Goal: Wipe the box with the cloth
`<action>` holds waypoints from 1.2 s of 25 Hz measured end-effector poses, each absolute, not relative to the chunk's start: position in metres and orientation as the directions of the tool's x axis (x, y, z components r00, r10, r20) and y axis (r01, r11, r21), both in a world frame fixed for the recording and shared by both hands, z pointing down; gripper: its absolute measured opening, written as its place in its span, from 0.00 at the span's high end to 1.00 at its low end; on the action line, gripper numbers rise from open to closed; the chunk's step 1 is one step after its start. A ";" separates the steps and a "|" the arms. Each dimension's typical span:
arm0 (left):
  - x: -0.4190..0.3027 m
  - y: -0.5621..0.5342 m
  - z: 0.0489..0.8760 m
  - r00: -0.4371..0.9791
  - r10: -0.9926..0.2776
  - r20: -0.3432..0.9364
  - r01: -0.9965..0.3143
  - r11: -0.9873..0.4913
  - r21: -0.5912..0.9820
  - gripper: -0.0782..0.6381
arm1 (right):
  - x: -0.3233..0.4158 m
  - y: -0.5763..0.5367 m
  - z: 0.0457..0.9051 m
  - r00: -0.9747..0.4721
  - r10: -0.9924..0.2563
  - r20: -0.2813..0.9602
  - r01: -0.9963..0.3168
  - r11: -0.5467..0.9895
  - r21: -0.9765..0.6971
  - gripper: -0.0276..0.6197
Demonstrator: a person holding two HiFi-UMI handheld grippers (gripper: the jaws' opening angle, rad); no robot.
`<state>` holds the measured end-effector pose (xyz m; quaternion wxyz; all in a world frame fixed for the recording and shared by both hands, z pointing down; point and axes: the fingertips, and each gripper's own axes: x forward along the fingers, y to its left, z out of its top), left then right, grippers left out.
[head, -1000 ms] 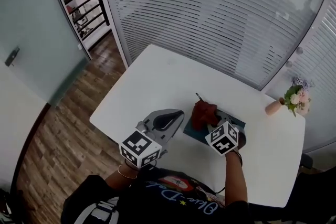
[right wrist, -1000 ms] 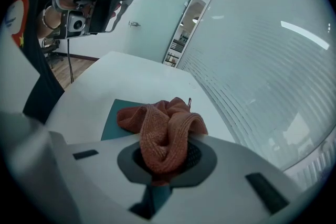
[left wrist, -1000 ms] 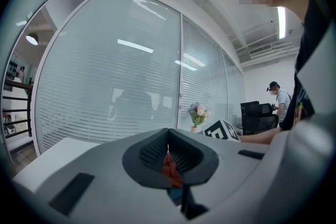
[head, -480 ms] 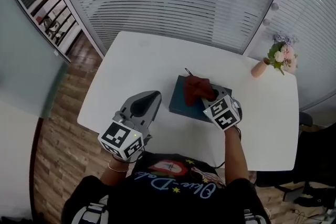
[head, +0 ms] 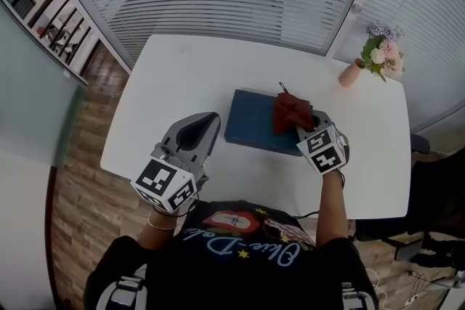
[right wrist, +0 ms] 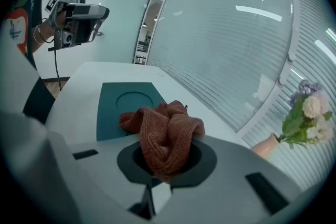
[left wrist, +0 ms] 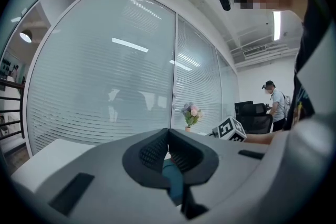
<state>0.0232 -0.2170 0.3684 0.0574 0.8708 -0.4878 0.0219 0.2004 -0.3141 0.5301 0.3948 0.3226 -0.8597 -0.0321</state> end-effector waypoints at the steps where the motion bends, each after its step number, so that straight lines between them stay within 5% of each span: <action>1: 0.025 -0.218 0.368 0.527 -0.844 0.094 -0.850 -0.522 0.079 0.89 | 0.207 -0.314 0.529 -0.482 -0.583 0.654 -0.548 0.783 0.293 0.92; 17: 0.031 -0.219 0.370 0.546 -0.833 0.092 -0.838 -0.540 0.081 0.89 | 0.263 -0.323 0.524 -0.338 -0.699 0.630 -0.668 0.650 0.363 0.92; 30: 0.026 -0.216 0.372 0.529 -0.844 0.090 -0.848 -0.522 0.087 0.89 | 0.173 -0.327 0.422 -0.506 -0.813 0.290 -0.649 0.580 0.493 0.92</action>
